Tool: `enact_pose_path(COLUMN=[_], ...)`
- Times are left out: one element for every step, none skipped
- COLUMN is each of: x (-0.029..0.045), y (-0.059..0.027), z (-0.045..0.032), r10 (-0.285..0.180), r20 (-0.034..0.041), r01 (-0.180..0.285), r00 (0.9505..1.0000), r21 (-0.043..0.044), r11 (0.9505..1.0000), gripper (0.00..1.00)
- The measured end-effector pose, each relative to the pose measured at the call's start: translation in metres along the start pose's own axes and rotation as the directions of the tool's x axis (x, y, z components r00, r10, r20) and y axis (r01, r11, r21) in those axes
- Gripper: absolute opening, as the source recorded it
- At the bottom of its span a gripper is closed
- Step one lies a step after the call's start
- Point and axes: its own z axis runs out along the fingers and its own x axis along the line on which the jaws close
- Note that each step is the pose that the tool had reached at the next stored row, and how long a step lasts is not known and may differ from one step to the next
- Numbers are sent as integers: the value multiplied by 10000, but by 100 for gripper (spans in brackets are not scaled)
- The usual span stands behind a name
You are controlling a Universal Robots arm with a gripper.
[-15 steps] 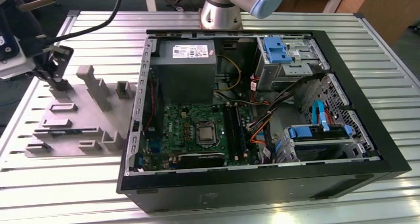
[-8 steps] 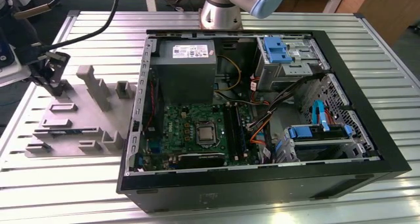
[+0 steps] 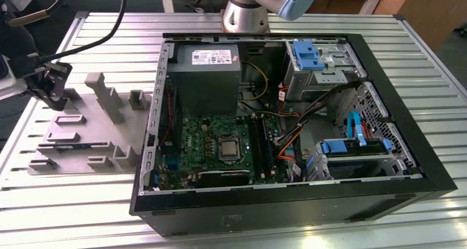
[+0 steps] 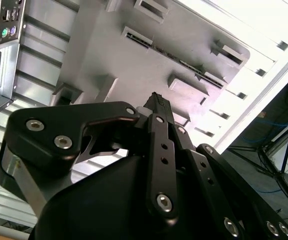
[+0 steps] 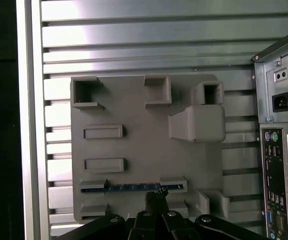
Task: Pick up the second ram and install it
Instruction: 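Reach for the second ram, then pick up the second ram and move it above second insertion slot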
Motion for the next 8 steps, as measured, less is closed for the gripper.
enact_pose_path(x=[0,3,6,6,7,7,7,7], y=[0,0,0,-1,-1,-1,-1,-1], z=[0,0,0,0,1,1,1,1], r10=[-1,0,0,0,0,0,0,0], r20=[0,0,-1,-1,-1,-1,0,-1], r01=[1,0,0,0,0,0,0,0], r00=[10000,10000,10000,10000,10000,10000,10000,10000], r21=[0,0,0,0,0,0,0,0], r11=[10000,10000,10000,10000,10000,10000,10000,10000], gripper=[11,11,11,11,11,11,11,11])
